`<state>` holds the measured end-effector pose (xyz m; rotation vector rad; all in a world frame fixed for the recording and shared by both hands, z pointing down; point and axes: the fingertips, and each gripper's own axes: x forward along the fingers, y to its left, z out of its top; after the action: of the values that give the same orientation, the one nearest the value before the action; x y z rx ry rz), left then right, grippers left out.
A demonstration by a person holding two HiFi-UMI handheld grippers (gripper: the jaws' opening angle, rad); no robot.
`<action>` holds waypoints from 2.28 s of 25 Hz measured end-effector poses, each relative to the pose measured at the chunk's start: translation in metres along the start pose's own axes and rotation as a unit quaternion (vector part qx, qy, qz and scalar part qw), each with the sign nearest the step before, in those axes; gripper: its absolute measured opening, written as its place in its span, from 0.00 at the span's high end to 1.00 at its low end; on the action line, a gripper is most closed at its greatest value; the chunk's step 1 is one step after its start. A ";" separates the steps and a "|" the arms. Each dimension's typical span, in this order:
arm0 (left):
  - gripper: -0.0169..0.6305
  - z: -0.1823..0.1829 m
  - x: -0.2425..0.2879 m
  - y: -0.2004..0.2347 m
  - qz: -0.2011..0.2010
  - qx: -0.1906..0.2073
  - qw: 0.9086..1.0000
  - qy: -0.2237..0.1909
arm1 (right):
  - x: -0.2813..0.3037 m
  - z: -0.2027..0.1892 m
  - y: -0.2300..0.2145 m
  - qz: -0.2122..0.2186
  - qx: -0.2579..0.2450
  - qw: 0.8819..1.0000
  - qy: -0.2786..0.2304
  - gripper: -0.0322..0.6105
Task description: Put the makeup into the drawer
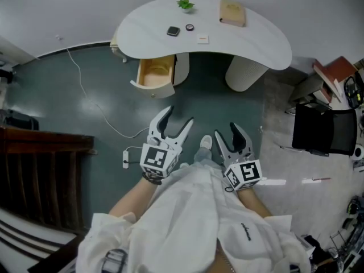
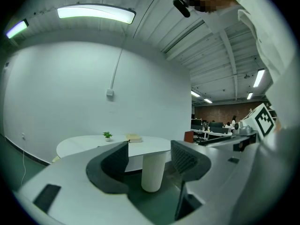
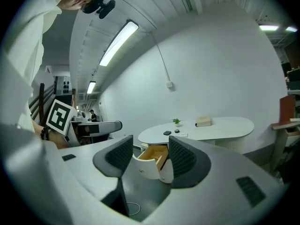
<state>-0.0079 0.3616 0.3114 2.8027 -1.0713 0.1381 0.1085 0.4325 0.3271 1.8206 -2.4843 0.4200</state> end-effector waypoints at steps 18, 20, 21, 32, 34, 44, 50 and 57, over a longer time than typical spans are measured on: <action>0.53 0.026 0.137 0.035 0.064 0.001 0.998 0.011 | 0.101 0.056 -0.104 0.077 -0.013 0.997 -0.003 0.55; 0.53 0.027 0.145 0.038 0.070 -0.002 0.998 0.010 | 0.109 0.058 -0.109 0.087 -0.017 0.996 -0.002 0.55; 0.53 0.027 0.147 0.038 0.072 -0.002 0.997 0.010 | 0.112 0.059 -0.110 0.091 -0.017 0.996 -0.002 0.55; 0.53 0.026 0.177 0.060 0.076 -0.005 0.997 0.020 | 0.148 0.060 -0.124 0.105 -0.007 0.994 0.011 0.55; 0.53 0.026 0.187 0.069 0.074 -0.007 0.997 0.022 | 0.159 0.063 -0.129 0.102 -0.007 0.995 0.011 0.55; 0.53 0.032 0.258 0.135 0.057 -0.003 0.998 0.029 | 0.246 0.080 -0.154 0.096 -0.011 0.995 0.014 0.55; 0.53 0.032 0.296 0.195 0.054 -0.014 0.998 0.040 | 0.322 0.089 -0.158 0.104 -0.013 0.994 0.026 0.55; 0.53 0.020 0.322 0.271 0.067 -0.032 0.996 0.052 | 0.402 0.089 -0.154 0.113 -0.018 0.992 0.047 0.55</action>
<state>0.0510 -0.0528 0.3610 2.6349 -1.2168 0.2574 0.1392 -0.0057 0.3462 1.4743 -2.6229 0.4551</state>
